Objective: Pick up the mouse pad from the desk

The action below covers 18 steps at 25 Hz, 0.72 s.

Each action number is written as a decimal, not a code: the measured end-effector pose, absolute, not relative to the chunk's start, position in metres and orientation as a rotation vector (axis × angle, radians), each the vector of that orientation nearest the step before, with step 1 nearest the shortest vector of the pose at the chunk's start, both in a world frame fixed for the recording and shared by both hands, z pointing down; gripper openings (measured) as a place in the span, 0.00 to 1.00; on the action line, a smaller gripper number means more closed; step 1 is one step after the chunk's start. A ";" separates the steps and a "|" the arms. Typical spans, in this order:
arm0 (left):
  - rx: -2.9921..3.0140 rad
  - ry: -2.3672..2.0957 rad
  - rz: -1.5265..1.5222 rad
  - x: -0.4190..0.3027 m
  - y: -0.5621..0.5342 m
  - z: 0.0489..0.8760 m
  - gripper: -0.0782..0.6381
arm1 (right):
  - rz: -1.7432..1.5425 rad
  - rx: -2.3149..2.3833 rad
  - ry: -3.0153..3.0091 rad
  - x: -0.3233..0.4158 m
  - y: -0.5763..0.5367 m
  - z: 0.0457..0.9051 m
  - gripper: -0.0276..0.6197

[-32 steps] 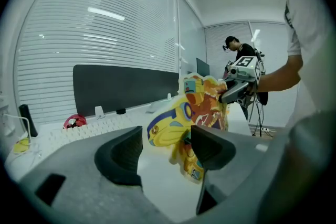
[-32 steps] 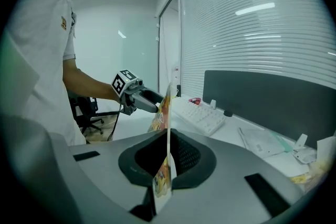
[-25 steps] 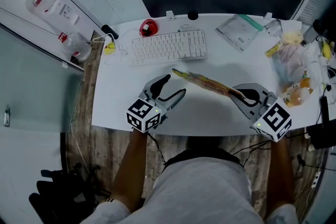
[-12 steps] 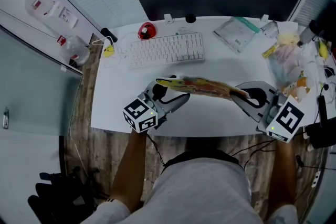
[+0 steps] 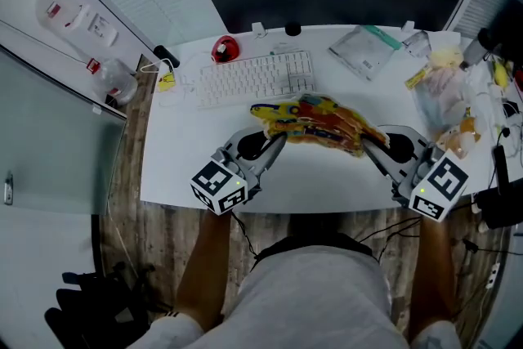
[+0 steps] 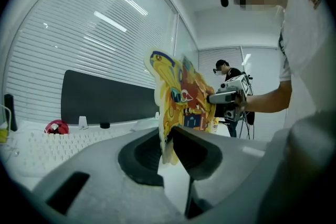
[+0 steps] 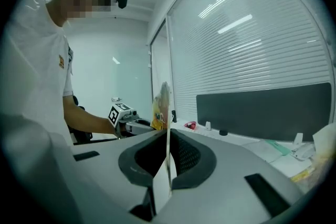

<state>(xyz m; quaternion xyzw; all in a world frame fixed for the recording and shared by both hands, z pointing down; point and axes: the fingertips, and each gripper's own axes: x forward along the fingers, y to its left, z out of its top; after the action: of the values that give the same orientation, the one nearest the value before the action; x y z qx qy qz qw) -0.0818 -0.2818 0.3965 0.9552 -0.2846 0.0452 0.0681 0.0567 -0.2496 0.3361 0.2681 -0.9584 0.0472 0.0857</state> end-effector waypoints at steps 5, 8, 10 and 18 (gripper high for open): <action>2.871 -0.919 0.148 -0.080 -0.278 0.386 0.16 | 0.155 0.960 -2.847 0.062 -0.262 0.336 0.07; 2.861 -0.960 0.132 -0.080 -0.273 0.377 0.15 | 0.131 1.047 -2.844 0.063 -0.266 0.333 0.07; 2.860 -0.988 0.135 -0.081 -0.271 0.371 0.15 | 0.102 1.094 -2.837 0.063 -0.268 0.331 0.07; 2.880 -1.066 0.199 -0.084 -0.265 0.348 0.14 | 0.015 1.216 -2.826 0.062 -0.268 0.324 0.07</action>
<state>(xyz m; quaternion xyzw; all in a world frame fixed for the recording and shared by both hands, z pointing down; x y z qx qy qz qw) -0.0843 -0.2654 0.3479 0.9354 -0.3461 0.0645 0.0319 0.0620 -0.2679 0.3243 0.3950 -0.9181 0.0049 0.0323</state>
